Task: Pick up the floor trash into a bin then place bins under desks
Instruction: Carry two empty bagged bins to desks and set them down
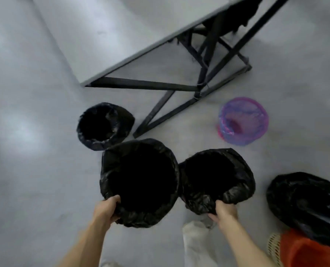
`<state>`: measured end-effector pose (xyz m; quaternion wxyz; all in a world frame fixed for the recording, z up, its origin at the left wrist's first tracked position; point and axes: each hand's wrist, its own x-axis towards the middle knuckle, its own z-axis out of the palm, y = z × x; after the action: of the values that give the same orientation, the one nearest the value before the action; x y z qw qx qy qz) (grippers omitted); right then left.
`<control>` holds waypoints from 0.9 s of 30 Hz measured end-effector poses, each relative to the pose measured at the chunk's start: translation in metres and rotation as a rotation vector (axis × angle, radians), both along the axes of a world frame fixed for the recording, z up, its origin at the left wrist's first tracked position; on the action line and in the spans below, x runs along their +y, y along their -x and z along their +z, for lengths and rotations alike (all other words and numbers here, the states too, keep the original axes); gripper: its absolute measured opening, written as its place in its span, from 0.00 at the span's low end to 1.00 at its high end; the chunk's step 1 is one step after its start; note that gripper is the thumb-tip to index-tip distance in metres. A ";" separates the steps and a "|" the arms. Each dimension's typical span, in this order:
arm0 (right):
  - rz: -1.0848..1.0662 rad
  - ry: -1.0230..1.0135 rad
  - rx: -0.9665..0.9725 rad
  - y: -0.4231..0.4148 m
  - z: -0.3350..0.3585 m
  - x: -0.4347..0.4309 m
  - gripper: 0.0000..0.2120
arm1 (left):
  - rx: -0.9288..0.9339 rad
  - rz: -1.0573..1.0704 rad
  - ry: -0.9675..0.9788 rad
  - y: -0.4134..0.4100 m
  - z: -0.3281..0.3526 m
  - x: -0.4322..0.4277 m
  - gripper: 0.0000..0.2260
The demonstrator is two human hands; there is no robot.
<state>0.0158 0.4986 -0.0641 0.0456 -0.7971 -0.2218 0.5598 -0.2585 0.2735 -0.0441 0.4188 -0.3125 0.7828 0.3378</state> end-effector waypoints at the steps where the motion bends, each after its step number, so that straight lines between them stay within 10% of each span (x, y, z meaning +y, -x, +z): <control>1: 0.052 -0.031 0.014 0.018 0.018 -0.021 0.26 | 0.016 0.026 -0.040 0.016 0.026 -0.031 0.09; 13: 0.282 -0.200 0.294 0.263 0.224 -0.262 0.24 | 0.249 0.364 -0.266 0.189 0.226 -0.360 0.07; 27: 0.390 -0.142 0.632 0.641 0.342 -0.255 0.05 | 0.427 0.614 -0.463 0.522 0.313 -0.363 0.05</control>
<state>-0.6251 0.2433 0.2776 0.0596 -0.5226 -0.3826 0.7596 -0.7808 -0.0899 0.2691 0.1867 -0.3520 0.6262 0.6701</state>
